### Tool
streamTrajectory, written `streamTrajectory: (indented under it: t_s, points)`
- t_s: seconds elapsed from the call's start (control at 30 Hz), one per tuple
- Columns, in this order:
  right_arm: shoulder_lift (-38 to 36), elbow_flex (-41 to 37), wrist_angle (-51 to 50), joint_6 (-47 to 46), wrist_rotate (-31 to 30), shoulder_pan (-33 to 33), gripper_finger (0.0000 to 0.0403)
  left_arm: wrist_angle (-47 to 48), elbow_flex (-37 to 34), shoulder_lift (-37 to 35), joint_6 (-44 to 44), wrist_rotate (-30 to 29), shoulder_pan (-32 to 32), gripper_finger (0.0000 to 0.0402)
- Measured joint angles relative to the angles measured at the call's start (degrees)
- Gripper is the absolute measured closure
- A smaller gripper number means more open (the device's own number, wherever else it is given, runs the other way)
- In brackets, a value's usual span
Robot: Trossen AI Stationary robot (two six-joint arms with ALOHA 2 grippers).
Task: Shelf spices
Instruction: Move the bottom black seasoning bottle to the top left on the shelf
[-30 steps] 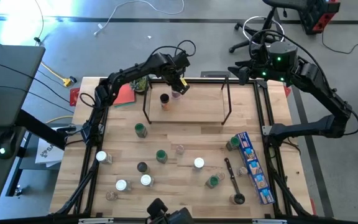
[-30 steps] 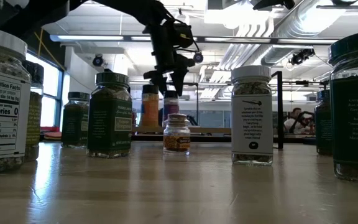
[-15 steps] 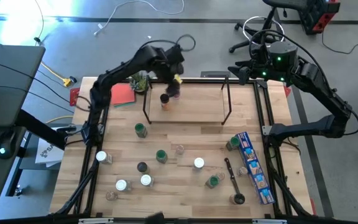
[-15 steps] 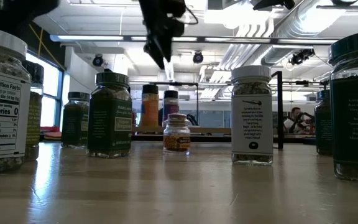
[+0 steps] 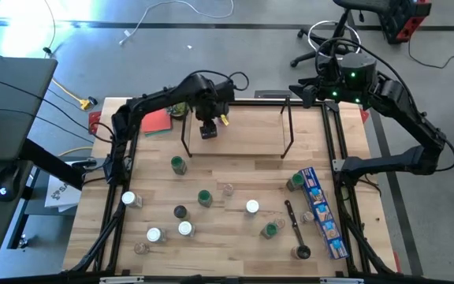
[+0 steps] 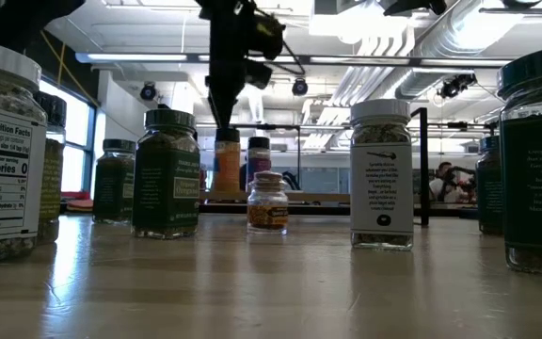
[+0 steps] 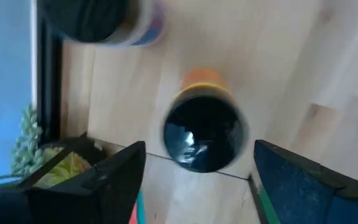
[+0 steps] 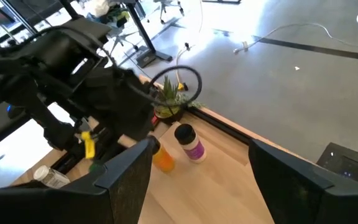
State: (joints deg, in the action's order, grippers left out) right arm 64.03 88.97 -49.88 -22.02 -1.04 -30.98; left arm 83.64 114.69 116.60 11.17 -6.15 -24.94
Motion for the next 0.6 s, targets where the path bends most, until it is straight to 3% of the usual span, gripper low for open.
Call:
streamTrajectory:
  t_s: [0.33,0.6]
  points:
    - [0.00,0.00,-0.33,-0.02,0.00,0.00,0.0139,-6.28,-4.09,-0.03,-0.50,0.46,-0.31,0.0112]
    - [0.00,0.00,-0.49,-0.02,0.00,0.00,0.0139,-6.40,-7.12,-0.03,-0.56,0.40,-1.05,0.0180]
